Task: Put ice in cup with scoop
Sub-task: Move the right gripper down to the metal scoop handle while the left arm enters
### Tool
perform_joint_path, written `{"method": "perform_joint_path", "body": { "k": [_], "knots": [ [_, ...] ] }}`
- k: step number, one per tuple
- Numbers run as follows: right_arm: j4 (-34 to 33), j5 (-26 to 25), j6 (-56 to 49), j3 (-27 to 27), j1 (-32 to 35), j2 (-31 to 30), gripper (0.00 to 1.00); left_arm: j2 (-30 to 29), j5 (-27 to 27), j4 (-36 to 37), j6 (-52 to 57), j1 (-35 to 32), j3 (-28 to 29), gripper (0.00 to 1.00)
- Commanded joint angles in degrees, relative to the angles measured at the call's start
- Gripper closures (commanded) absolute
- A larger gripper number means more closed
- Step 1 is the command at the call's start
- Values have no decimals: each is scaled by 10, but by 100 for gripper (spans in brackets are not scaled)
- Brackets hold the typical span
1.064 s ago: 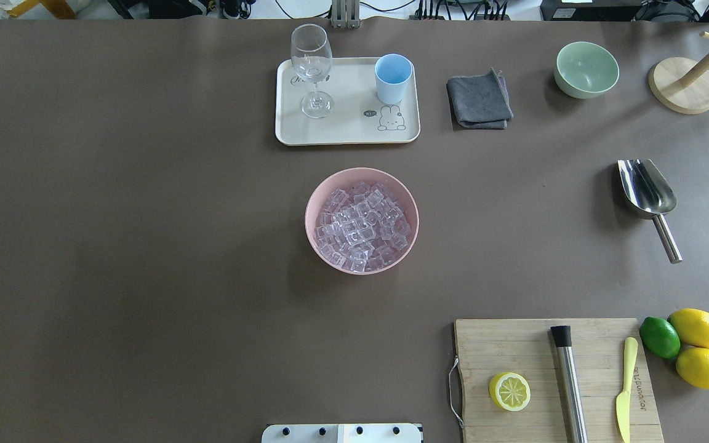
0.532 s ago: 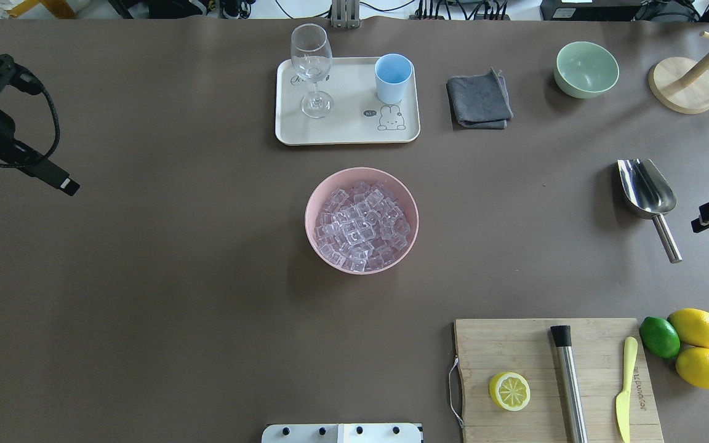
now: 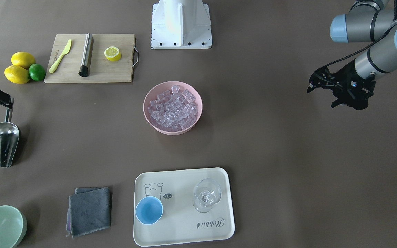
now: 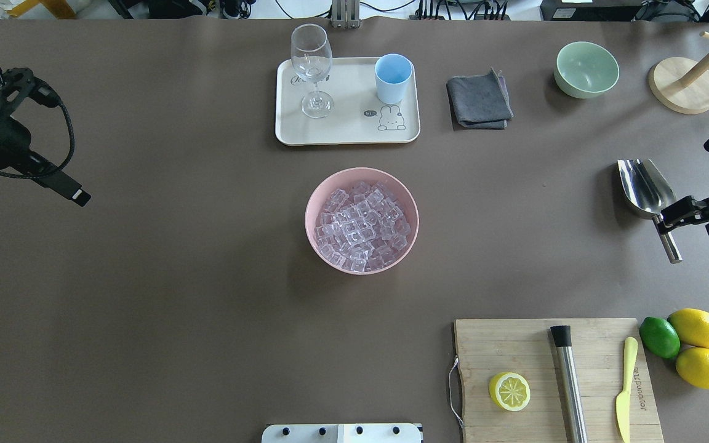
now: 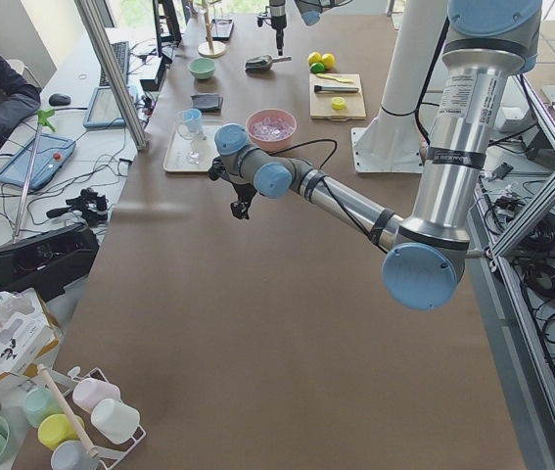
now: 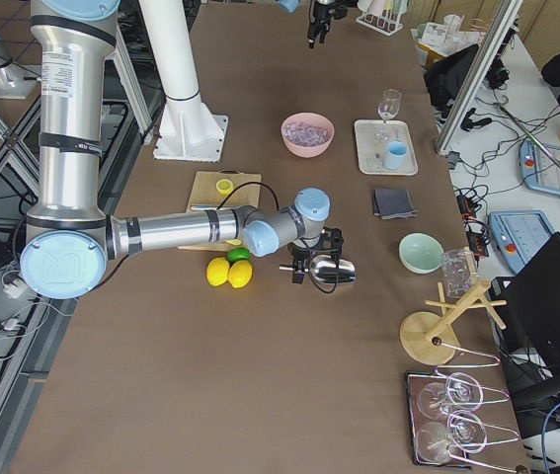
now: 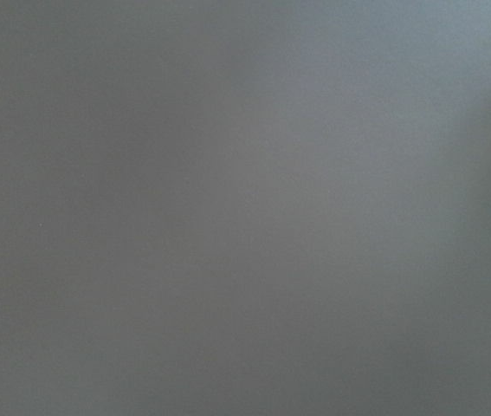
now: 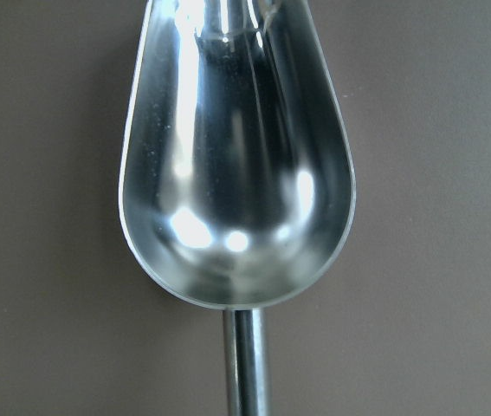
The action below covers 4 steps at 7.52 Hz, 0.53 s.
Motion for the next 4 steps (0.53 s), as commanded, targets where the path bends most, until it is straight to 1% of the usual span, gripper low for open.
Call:
{"method": "perform_joint_path", "body": {
  "k": [1,3,4],
  "knots": [
    [0,-15,2,-41,-28,31,0,-3,-2,-1,0,0,2,2],
    [-4,-15,1,-46,-33,39,0,-3,1,8,-1,-3,3,2],
    [-4,-14,1,-47,-34,38,6,2,-1,8,5,-21,32,2]
  ]
}}
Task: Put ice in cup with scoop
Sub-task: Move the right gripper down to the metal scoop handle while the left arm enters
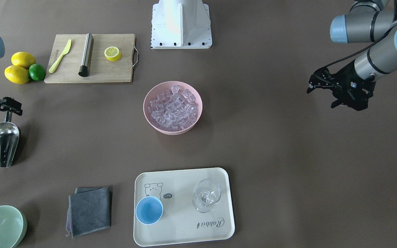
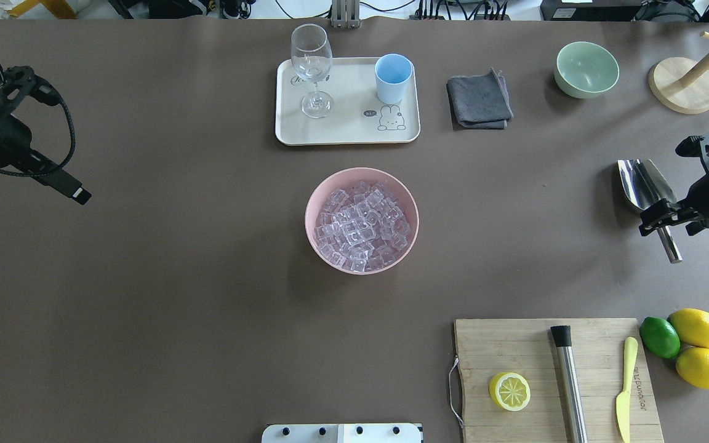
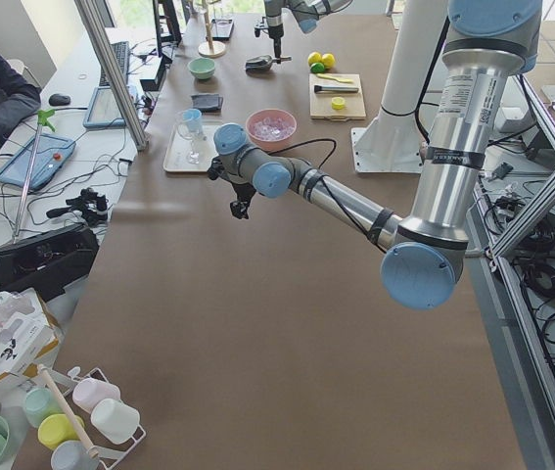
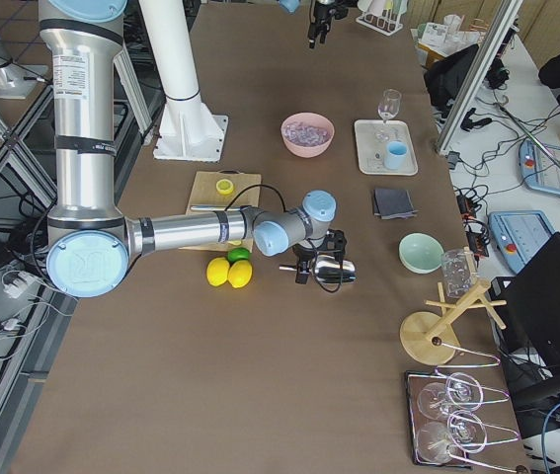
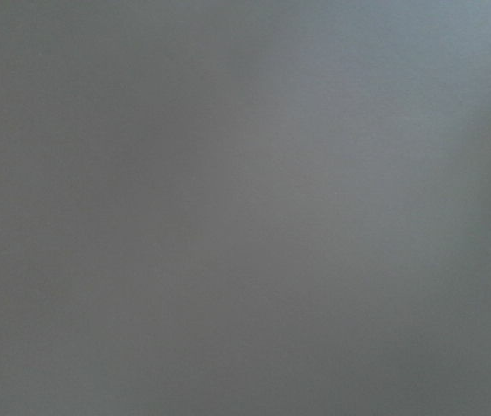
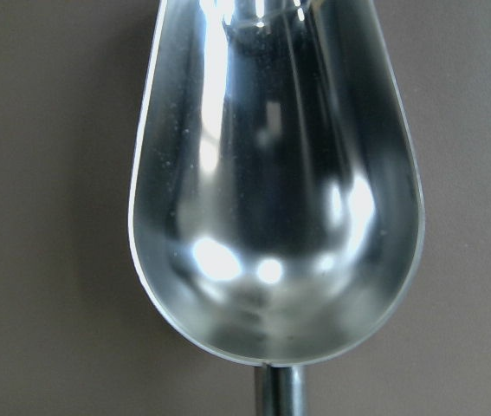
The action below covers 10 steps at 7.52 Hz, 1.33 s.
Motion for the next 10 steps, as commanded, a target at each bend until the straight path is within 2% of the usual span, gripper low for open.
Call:
{"method": "perform_joint_path", "body": {
  "k": [1,2,4,5,6,8,10],
  "knots": [
    [-2,0,0,-4,-5,0,32,17,1,5,7,-64,46,2],
    [-2,0,0,-4,-5,-2,48,17,2,27,7,-105,62,2],
    [-1,0,0,-3,-7,-7,56,16,-4,40,3,-111,56,2],
    [2,2,-1,0,-7,-12,74,17,-6,37,5,-111,56,2],
    [2,5,-2,11,-7,-14,100,16,-6,38,5,-109,57,2],
    [-20,8,-3,60,-6,-26,100,16,-6,37,2,-108,52,2],
    [-98,7,-5,116,-6,-18,100,12,-5,38,0,-107,52,2]
  ]
}}
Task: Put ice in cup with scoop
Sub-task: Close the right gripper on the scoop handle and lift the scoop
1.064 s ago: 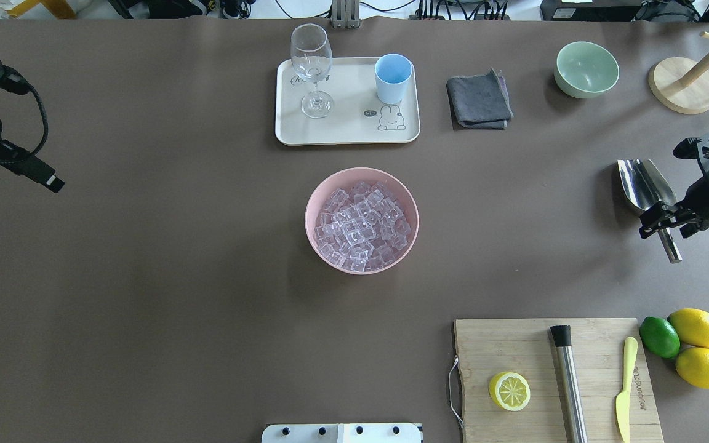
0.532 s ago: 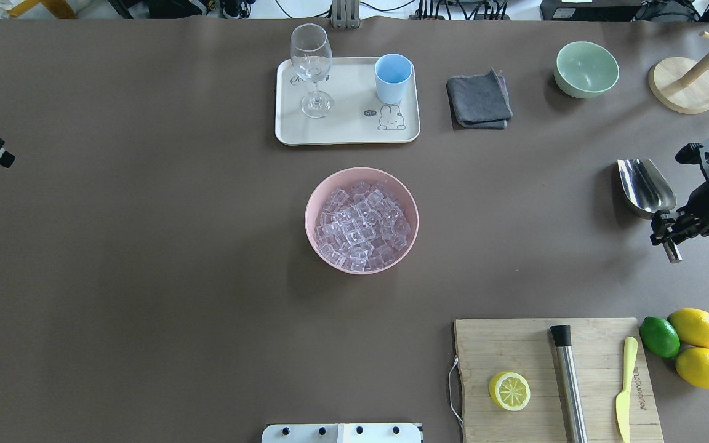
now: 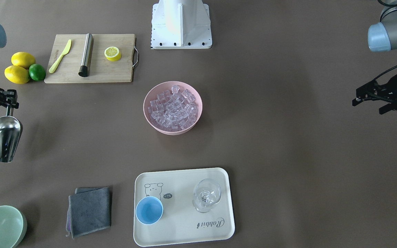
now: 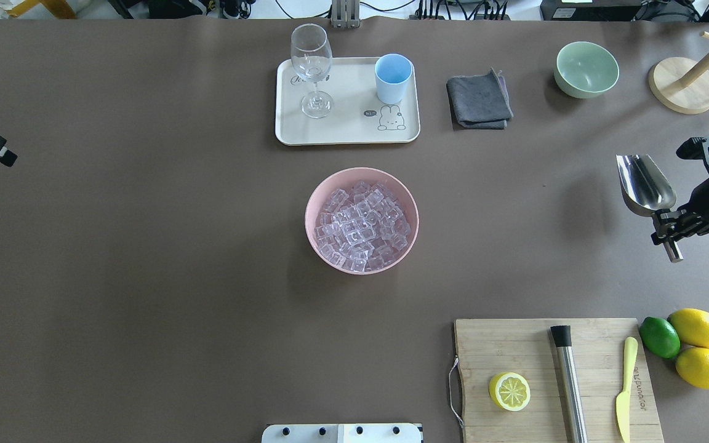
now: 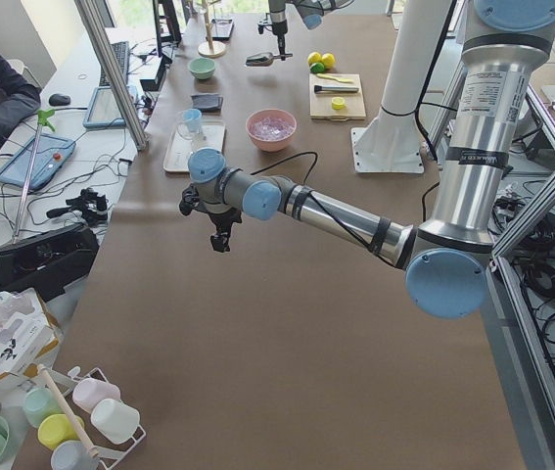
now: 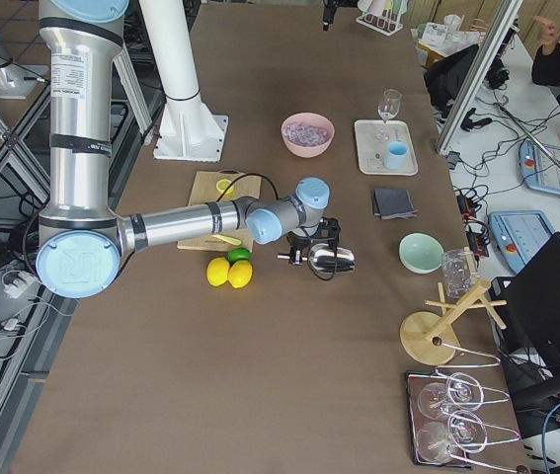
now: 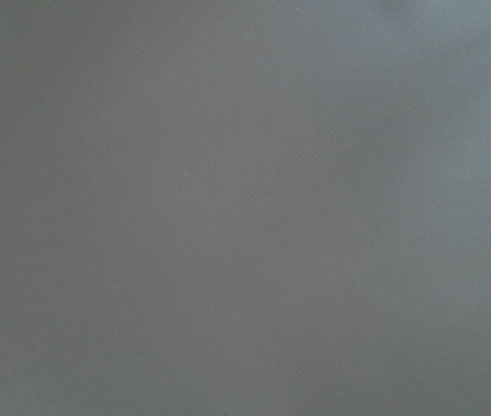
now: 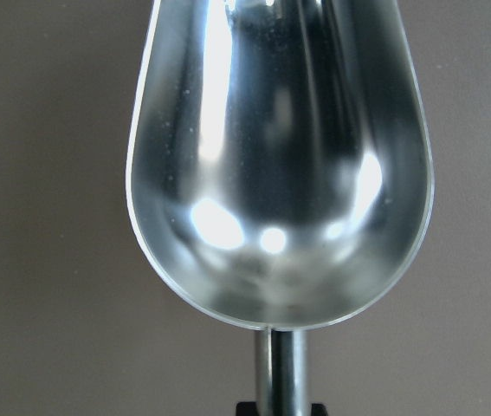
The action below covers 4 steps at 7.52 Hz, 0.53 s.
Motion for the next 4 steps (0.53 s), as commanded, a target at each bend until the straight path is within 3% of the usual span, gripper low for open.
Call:
{"method": "perform_joint_path", "body": {
  "k": [1,4],
  "knots": [
    [-74,-3,-2,66,0,5,100,-3,0,0,-1,9,-1,2],
    [-74,-16,-2,82,1,28,100,-6,0,0,-1,20,-11,2]
  ]
}}
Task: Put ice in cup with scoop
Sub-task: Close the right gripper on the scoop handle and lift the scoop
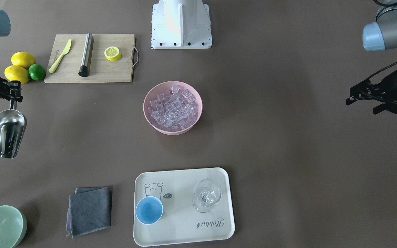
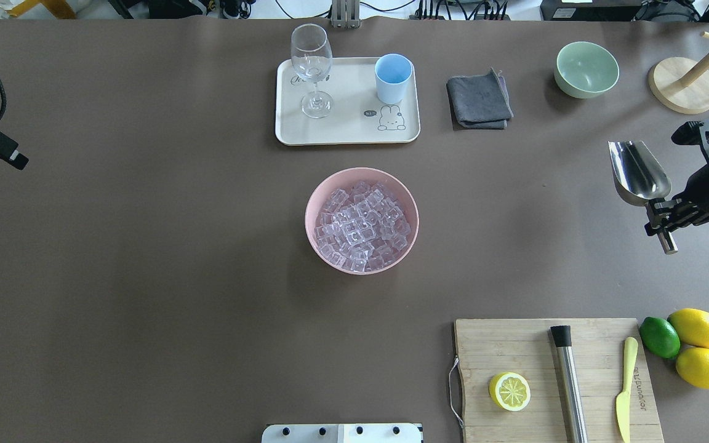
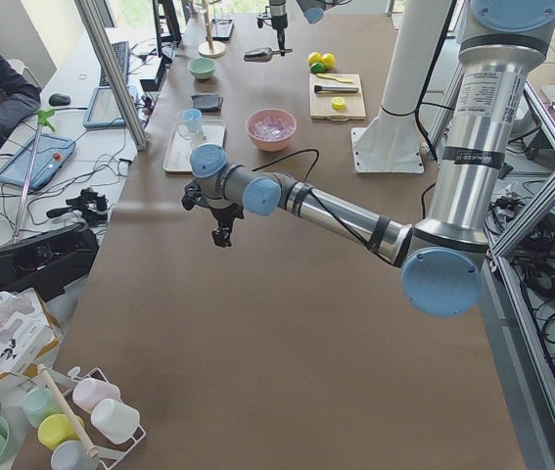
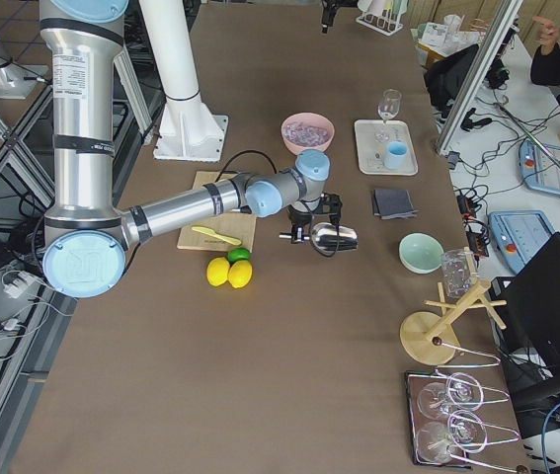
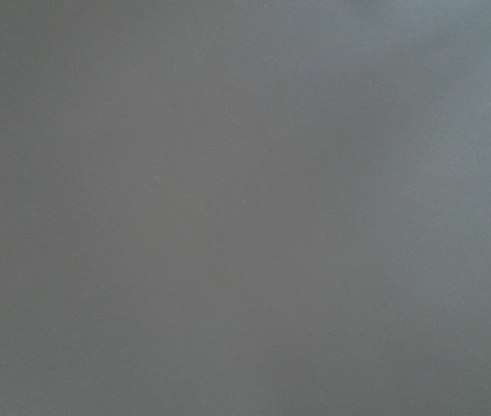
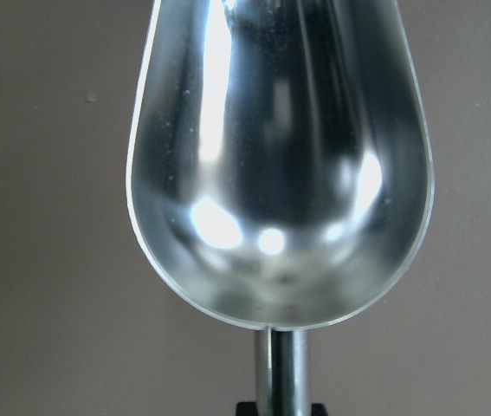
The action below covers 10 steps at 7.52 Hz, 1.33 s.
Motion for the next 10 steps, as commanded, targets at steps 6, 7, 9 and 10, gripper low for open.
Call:
{"method": "perform_joint_path", "body": {
  "k": [6,7,9,10],
  "knots": [
    [3,-29,-63,38,0,26,100,-11,0,0,-1,14,-9,2],
    [3,-35,-67,39,0,28,100,-17,0,0,-1,21,-10,2],
    [3,-35,-68,38,0,34,100,-21,1,-1,-1,59,-29,2],
    [3,-35,-74,38,0,34,100,-45,7,-20,-2,82,-27,2]
  ]
}}
